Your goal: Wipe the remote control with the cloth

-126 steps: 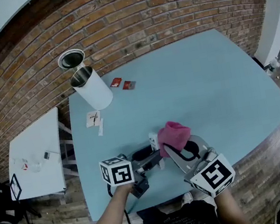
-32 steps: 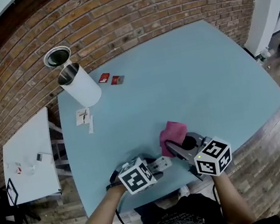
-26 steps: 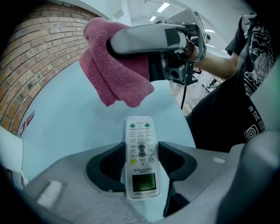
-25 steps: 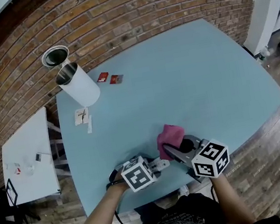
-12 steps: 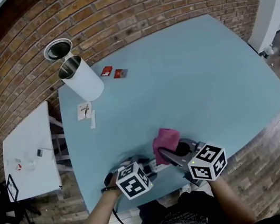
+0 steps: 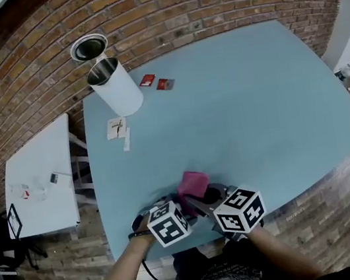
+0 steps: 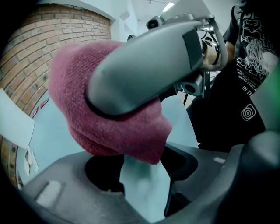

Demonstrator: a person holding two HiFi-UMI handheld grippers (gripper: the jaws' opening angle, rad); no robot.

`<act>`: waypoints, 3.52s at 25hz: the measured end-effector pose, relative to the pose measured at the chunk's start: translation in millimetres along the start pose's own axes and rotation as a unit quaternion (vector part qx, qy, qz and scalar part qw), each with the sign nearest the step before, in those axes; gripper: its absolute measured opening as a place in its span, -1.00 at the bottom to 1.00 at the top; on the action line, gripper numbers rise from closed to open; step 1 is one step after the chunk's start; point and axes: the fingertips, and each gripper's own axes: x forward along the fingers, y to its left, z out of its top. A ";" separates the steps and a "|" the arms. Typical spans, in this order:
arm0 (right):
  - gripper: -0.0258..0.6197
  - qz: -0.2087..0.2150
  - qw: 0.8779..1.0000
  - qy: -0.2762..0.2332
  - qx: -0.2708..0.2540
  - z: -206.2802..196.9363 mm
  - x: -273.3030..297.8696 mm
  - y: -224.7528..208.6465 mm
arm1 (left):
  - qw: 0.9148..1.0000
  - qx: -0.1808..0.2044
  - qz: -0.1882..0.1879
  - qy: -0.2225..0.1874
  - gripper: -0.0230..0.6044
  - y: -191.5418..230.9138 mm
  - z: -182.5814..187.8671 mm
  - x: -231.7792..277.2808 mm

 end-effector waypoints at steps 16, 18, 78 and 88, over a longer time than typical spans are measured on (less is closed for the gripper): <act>-0.73 -0.038 0.999 0.037 -0.006 -13.7 -3.4 -20.3 | 0.999 -0.009 -0.031 0.035 -0.22 1.3 -5.3 2.7; -0.73 -0.041 0.998 0.037 -0.005 -13.7 -6.6 -23.2 | 0.999 -0.009 -0.033 0.039 -0.22 1.3 -5.5 2.9; -0.73 -0.188 0.973 -0.060 -0.122 1.2 -90.3 52.2 | 0.872 -0.267 0.234 -0.337 -0.94 -41.7 38.2 -121.5; -0.73 -0.237 0.959 -0.079 -0.134 -12.2 -125.2 69.7 | 0.836 -0.314 0.263 -0.365 -0.94 -67.9 57.6 -130.0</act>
